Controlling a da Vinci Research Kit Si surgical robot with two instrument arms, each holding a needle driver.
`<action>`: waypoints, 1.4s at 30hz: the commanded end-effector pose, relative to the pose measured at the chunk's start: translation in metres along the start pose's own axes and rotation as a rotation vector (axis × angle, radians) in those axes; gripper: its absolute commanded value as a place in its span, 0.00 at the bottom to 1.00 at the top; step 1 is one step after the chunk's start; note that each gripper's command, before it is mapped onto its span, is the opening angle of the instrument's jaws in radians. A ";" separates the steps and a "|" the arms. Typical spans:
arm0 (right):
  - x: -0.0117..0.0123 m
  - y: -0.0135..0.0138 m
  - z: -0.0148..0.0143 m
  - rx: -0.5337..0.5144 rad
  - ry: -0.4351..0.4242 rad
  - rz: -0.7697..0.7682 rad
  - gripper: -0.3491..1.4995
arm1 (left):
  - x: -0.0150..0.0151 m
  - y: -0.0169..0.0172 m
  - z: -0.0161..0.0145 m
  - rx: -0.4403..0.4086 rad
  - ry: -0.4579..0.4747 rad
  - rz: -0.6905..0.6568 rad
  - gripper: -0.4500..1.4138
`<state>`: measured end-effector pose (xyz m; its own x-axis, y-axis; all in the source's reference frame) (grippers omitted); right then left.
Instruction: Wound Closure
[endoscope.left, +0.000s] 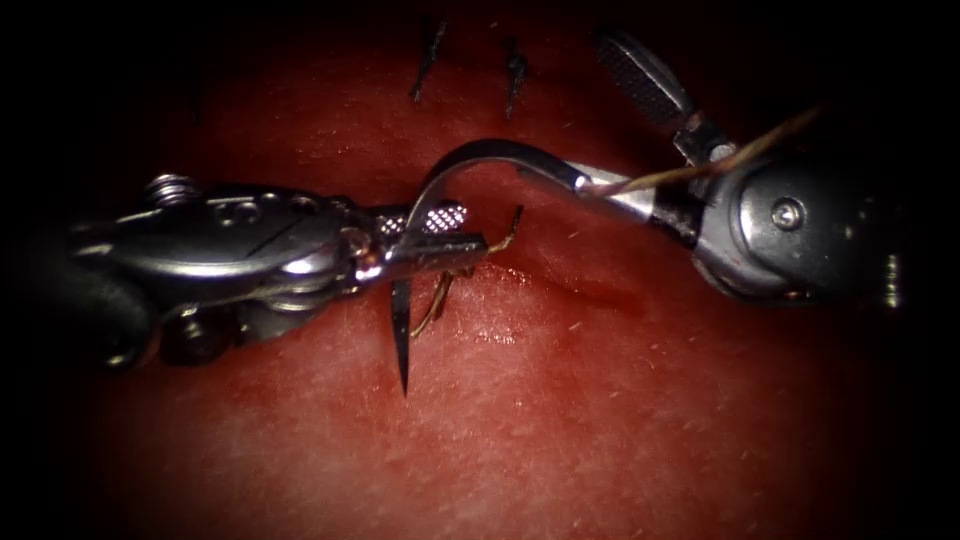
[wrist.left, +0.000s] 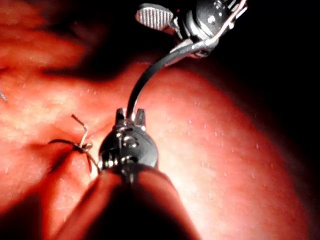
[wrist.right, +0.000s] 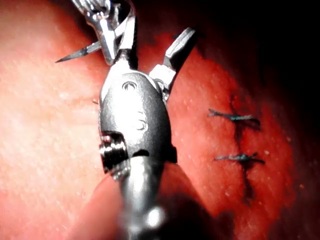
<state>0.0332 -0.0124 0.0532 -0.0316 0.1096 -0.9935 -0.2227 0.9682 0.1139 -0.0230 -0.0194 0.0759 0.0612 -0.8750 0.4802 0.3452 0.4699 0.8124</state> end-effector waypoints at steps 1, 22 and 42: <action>-0.0005 -0.0004 0.0002 0.022 0.010 0.003 0.91 | 0.0004 0.0001 0.0004 0.015 0.013 -0.013 0.00; -0.0015 -0.0035 0.0029 0.134 -0.072 0.127 0.76 | 0.0020 -0.0007 0.0020 0.202 0.029 -0.089 0.00; -0.0014 -0.0037 0.0032 0.111 -0.044 0.192 0.67 | 0.0034 -0.0008 0.0033 0.291 0.048 -0.055 0.00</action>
<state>0.0365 -0.0151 0.0537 -0.0188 0.3013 -0.9533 -0.1097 0.9471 0.3015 -0.0258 -0.0220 0.0775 0.0977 -0.9004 0.4240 0.0643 0.4309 0.9001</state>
